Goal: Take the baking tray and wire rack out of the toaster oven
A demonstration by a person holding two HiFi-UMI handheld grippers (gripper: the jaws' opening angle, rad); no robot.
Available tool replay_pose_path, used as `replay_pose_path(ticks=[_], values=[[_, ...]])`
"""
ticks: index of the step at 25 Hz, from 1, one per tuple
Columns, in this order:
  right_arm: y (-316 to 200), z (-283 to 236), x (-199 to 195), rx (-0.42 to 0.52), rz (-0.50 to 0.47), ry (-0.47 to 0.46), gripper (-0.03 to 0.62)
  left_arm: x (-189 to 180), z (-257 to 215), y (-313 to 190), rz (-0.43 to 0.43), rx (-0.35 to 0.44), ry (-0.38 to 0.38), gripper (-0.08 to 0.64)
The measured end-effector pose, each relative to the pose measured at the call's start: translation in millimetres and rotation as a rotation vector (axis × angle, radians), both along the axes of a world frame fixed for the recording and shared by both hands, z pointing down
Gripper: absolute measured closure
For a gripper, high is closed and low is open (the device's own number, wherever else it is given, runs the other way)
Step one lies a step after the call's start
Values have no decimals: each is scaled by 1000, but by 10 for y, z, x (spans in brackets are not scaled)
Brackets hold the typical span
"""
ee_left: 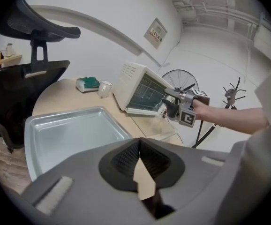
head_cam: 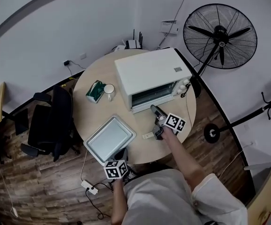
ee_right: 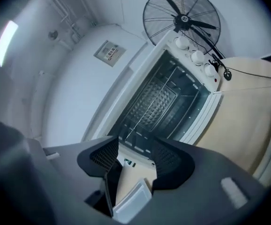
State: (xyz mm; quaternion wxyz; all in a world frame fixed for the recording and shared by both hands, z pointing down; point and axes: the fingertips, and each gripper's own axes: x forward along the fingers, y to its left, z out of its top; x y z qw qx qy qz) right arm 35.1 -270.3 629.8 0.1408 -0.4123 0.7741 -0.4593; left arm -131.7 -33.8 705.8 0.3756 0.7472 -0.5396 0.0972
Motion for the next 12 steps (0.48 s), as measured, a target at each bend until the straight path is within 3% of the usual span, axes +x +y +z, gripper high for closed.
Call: replay_pose_path(ticks=[6, 12], values=[[-496, 98, 298, -76, 95, -139, 373, 201, -25, -143, -11, -18, -10, 503], [-875, 189, 340, -145, 139, -325, 374, 311, -76, -315, -52, -15, -27, 503]])
